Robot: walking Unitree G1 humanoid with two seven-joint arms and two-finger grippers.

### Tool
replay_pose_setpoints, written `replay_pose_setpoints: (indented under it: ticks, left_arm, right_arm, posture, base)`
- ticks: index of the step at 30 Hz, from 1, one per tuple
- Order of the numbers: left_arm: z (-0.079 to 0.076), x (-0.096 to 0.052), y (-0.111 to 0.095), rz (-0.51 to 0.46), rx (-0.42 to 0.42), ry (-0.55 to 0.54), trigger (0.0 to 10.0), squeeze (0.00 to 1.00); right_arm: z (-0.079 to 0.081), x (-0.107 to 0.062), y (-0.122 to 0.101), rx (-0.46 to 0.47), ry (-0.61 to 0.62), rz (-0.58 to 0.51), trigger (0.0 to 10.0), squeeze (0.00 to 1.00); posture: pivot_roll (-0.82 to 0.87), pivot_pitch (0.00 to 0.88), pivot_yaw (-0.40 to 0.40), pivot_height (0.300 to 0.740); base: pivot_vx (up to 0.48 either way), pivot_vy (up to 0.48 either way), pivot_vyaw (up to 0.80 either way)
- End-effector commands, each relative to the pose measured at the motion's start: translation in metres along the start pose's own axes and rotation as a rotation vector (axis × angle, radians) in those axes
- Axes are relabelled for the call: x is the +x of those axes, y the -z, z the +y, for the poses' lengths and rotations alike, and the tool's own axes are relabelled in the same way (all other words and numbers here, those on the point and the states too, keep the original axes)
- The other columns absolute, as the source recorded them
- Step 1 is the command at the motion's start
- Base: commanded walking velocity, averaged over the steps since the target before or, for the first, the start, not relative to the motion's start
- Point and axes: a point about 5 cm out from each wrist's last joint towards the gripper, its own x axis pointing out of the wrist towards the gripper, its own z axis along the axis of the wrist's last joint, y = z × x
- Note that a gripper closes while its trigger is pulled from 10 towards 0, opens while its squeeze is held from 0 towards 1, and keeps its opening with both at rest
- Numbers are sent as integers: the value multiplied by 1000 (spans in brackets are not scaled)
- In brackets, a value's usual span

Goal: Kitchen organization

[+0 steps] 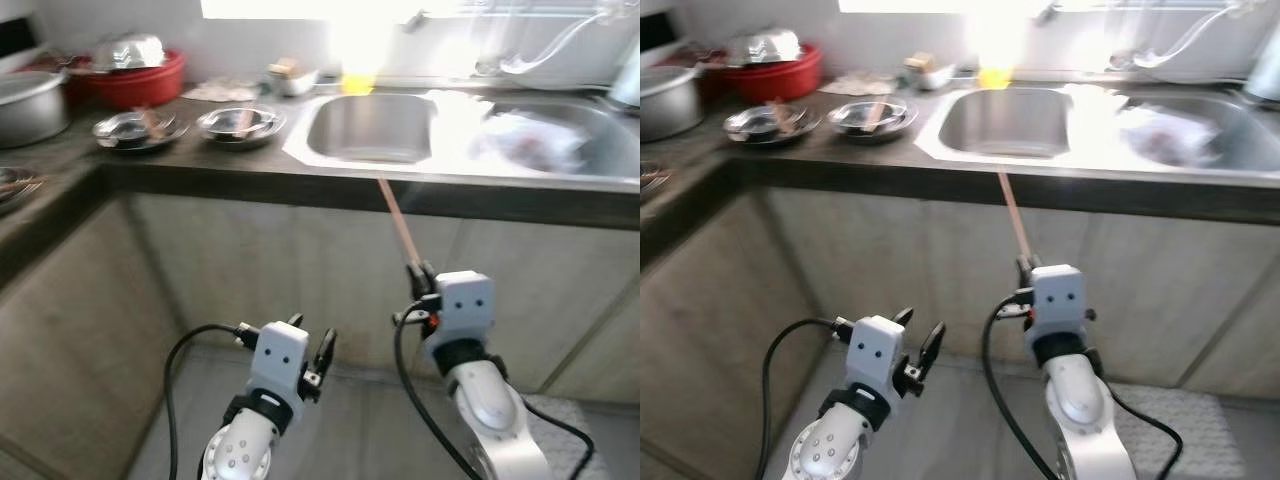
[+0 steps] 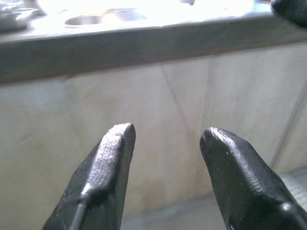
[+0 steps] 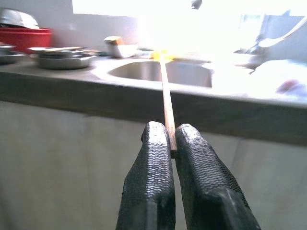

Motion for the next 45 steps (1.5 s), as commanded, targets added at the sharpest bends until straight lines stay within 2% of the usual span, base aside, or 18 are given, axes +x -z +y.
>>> replay_pose_setpoints:
  ticks: [1,7,12,19,25,33,45]
  left_arm:
    - [8,-5,4,24,-5,-34,10000,0]
    - [10,-5,4,22,-4,-49,10000,0]
    - [10,-5,3,17,-3,-57,10000,0]
    - [10,-6,2,16,-1,-58,10000,0]
    - [8,-6,3,19,-1,-58,10000,0]
    - [7,-5,5,24,-5,-50,10000,0]
    - [7,-4,2,18,-8,-49,10000,0]
  right_arm:
    - [12,3,-10,17,-49,-48,10000,0]
    - [12,5,-11,21,-56,-48,10000,0]
    - [14,11,-21,29,-85,-80,10000,0]
    - [18,13,-26,16,-125,-104,10000,0]
    - [19,14,-28,21,-140,-108,10000,0]
    - [11,21,-28,10,-125,-99,10000,0]
    - [12,22,-27,9,-126,-91,10000,0]
  posture:
    - [74,60,12,740]
    - [76,57,10,740]
    - [72,50,11,740]
    - [74,46,8,740]
    - [72,40,5,740]
    - [68,43,4,740]
    - [67,53,1,740]
  base:
    - [0,0,0]
    - [0,0,0]
    - [50,0,0]
    - [284,0,0]
    - [314,0,800]
    - [350,0,0]
    - [360,0,0]
